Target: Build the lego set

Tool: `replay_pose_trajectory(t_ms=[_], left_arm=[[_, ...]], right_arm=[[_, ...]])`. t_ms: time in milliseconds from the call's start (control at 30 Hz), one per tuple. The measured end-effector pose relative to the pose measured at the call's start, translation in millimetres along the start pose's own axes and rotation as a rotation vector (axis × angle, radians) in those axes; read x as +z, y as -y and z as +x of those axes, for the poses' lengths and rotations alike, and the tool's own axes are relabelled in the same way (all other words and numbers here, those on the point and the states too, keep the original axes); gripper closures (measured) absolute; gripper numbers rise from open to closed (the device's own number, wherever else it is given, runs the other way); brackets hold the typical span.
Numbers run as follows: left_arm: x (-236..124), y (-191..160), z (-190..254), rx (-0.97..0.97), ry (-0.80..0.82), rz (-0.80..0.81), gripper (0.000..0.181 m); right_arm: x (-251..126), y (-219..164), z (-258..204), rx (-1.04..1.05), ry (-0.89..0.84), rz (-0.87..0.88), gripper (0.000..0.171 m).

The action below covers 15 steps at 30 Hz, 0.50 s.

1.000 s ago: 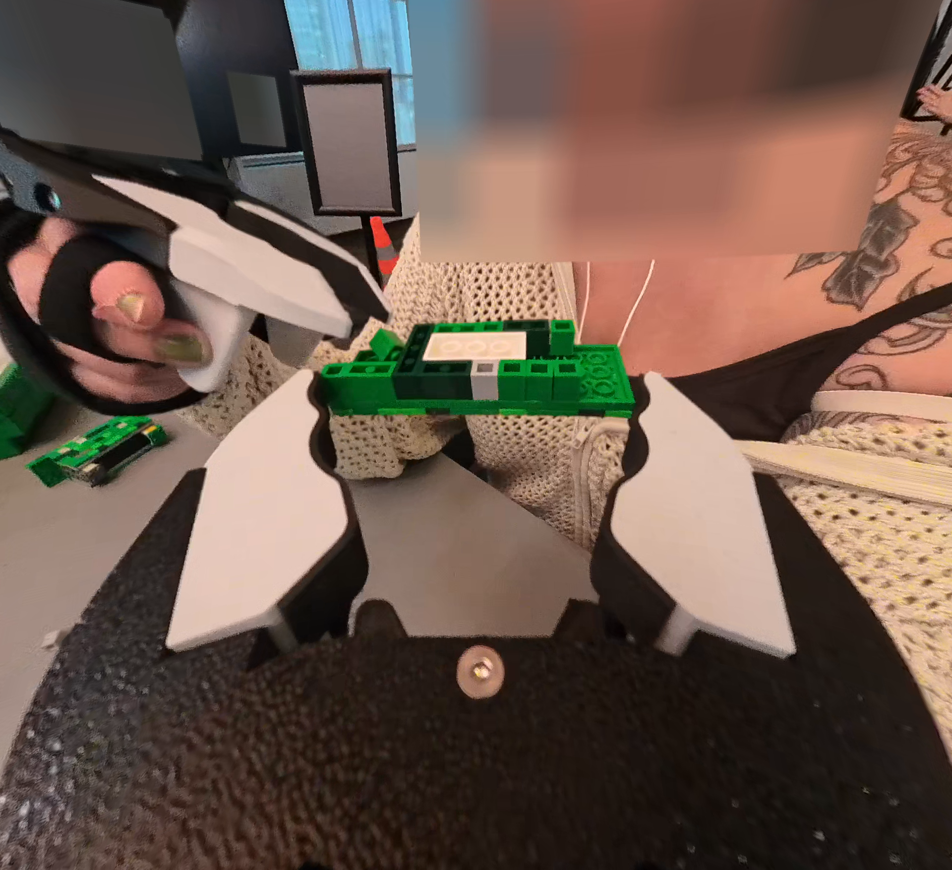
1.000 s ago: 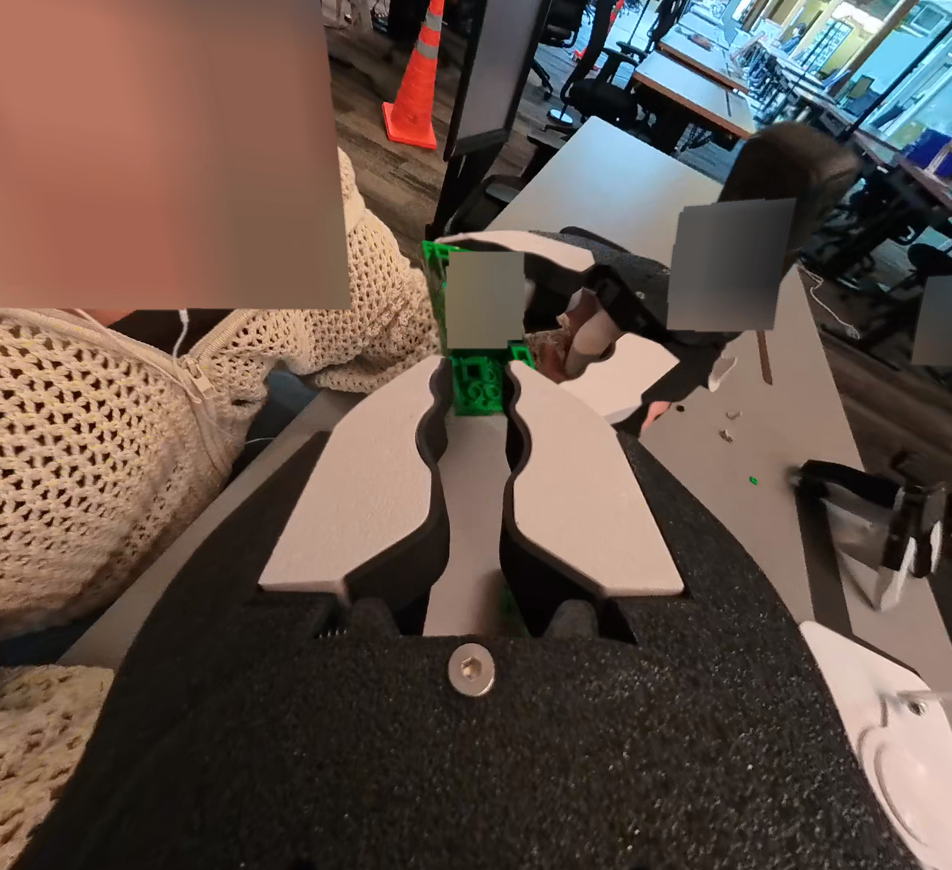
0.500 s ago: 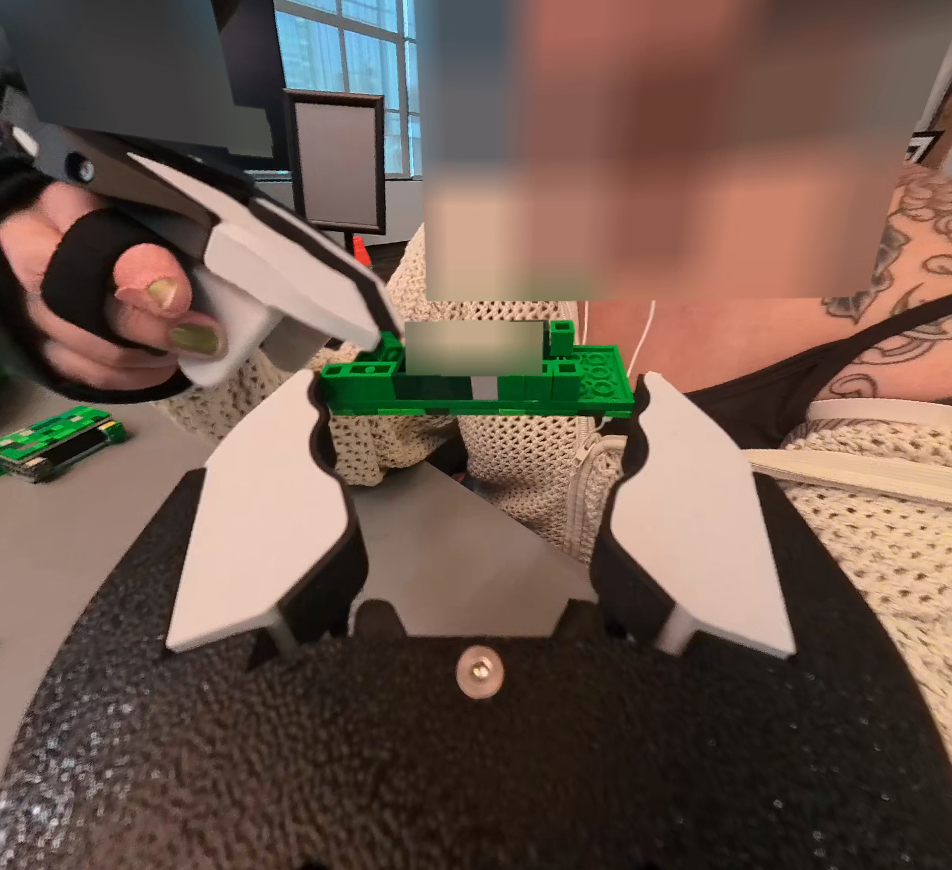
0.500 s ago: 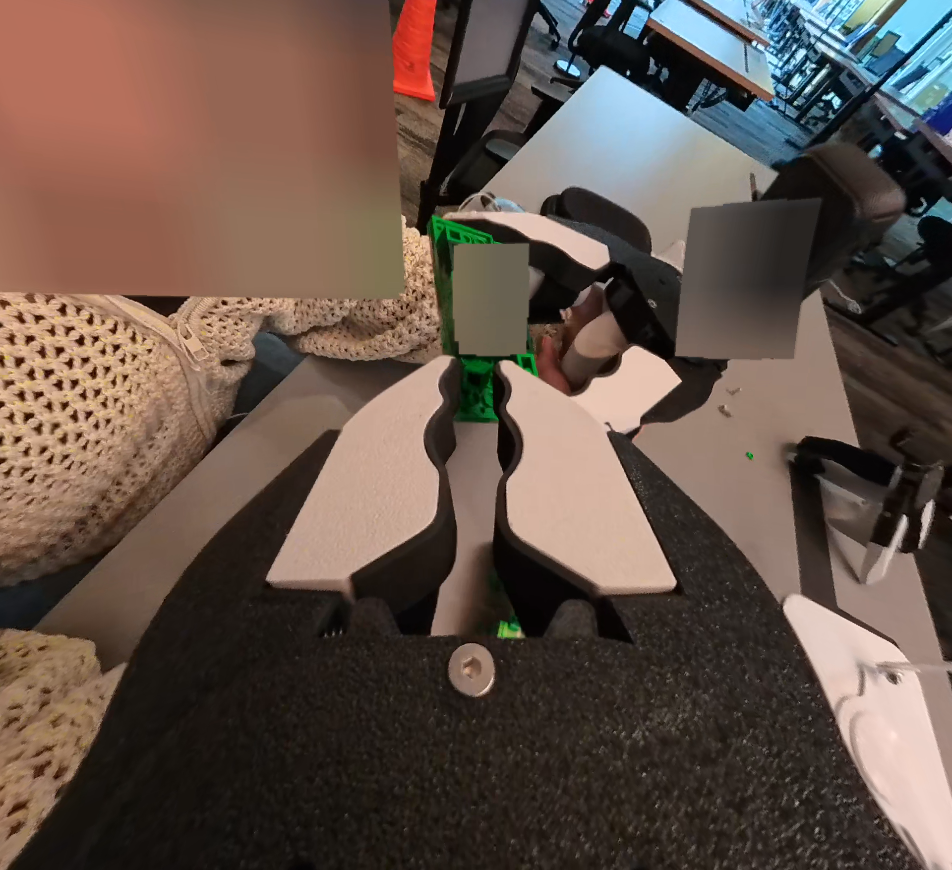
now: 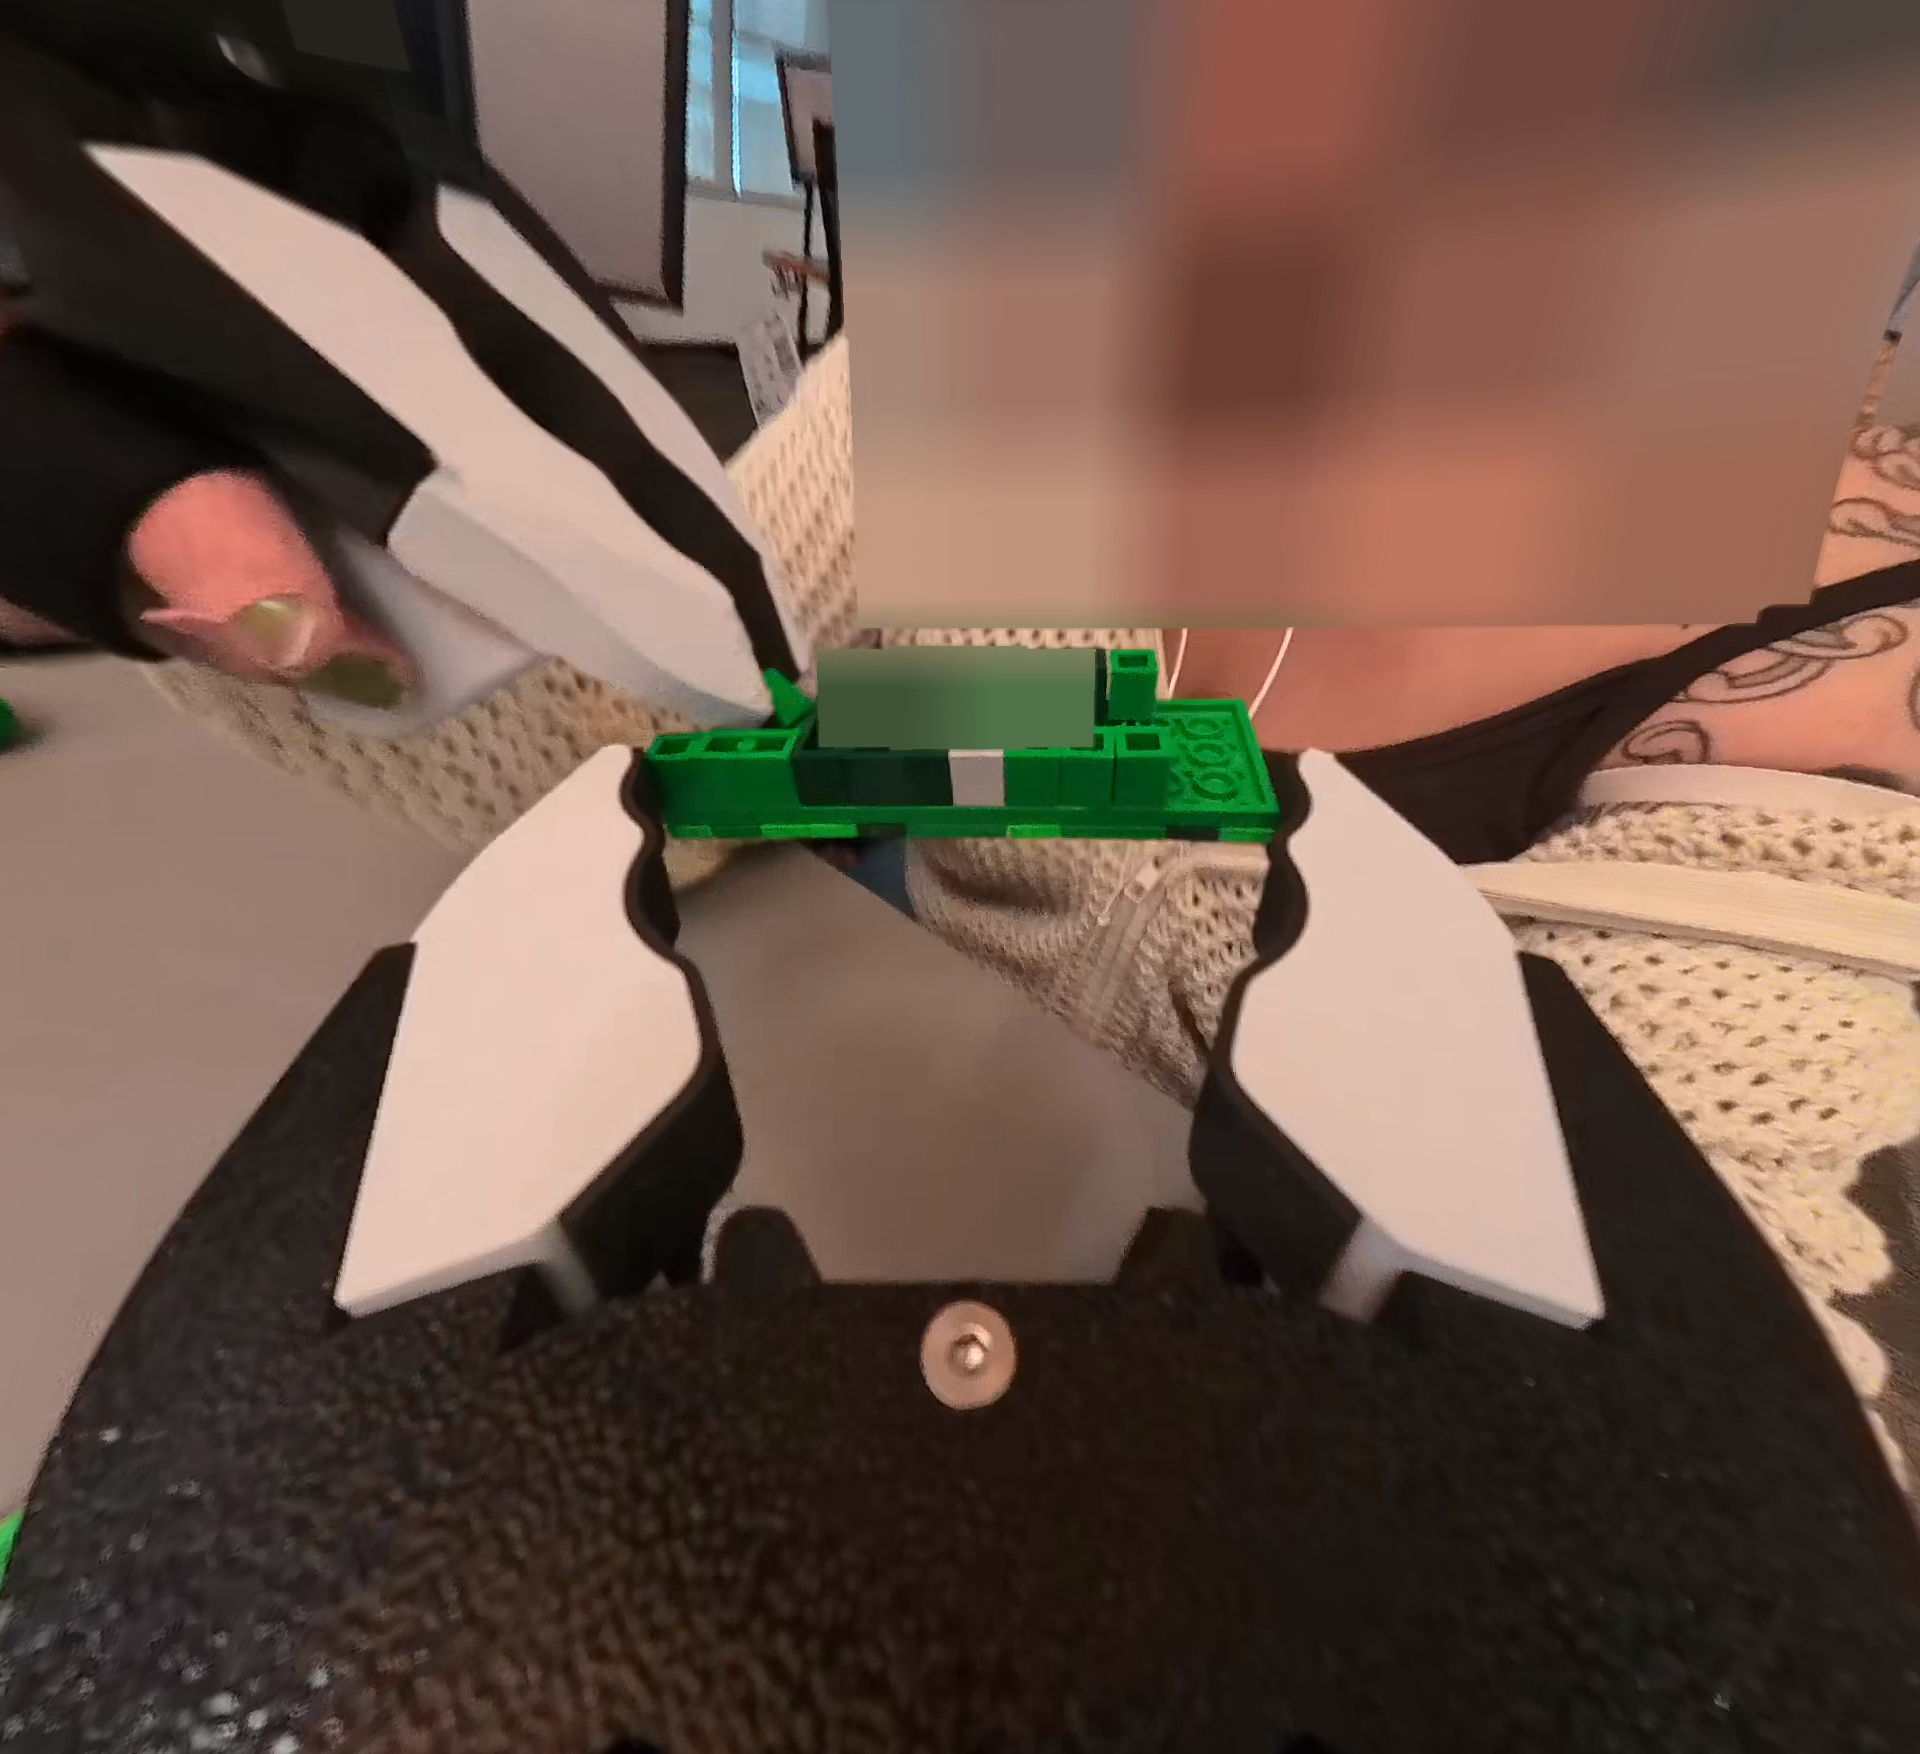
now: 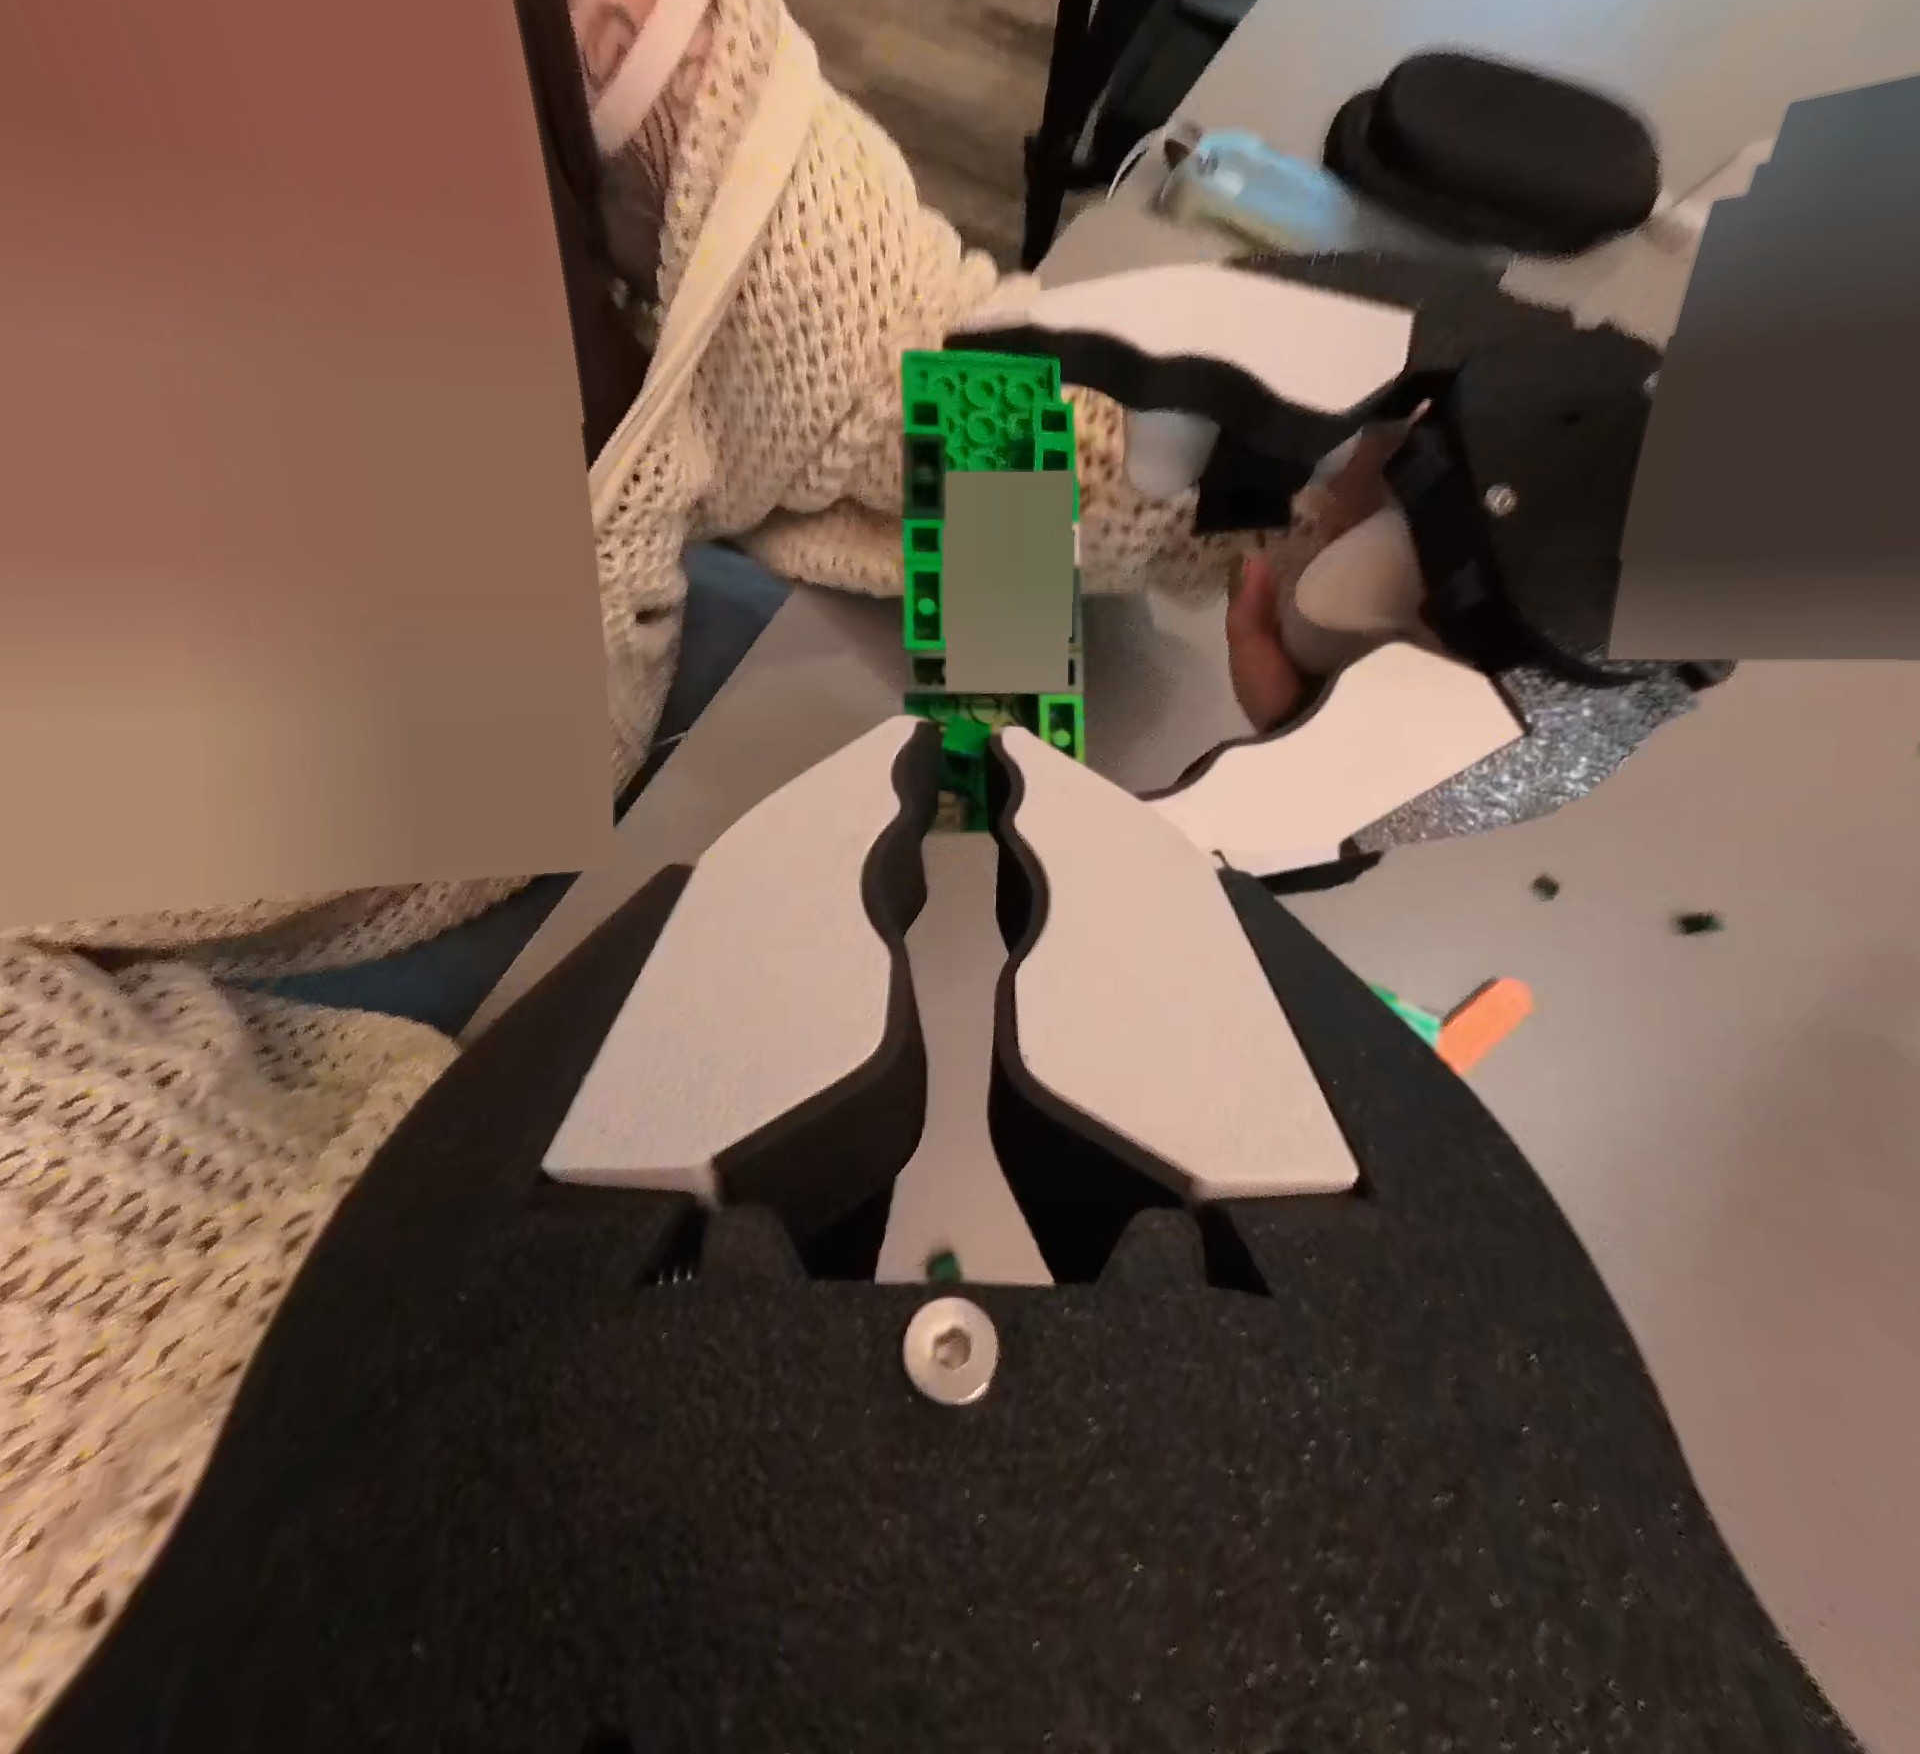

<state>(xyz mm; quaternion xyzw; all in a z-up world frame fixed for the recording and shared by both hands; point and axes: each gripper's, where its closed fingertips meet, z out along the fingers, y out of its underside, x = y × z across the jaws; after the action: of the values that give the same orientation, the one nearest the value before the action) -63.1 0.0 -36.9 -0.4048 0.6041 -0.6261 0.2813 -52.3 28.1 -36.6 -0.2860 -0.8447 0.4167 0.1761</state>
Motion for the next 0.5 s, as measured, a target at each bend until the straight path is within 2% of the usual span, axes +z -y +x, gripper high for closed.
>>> replay_pose_trajectory(t_ms=[233,500], left_arm=[[10.5,-17.7,-12.7,-0.077,-0.018,-0.068,0.072],[7.8,-20.7,-17.8,-0.099,-0.024,-0.044,0.072]], right_arm=[[6.6,-23.3,-11.5,0.073,0.014,-0.18,0.163],[7.5,-28.7,-13.5,0.077,-0.012,-0.236,0.163]])
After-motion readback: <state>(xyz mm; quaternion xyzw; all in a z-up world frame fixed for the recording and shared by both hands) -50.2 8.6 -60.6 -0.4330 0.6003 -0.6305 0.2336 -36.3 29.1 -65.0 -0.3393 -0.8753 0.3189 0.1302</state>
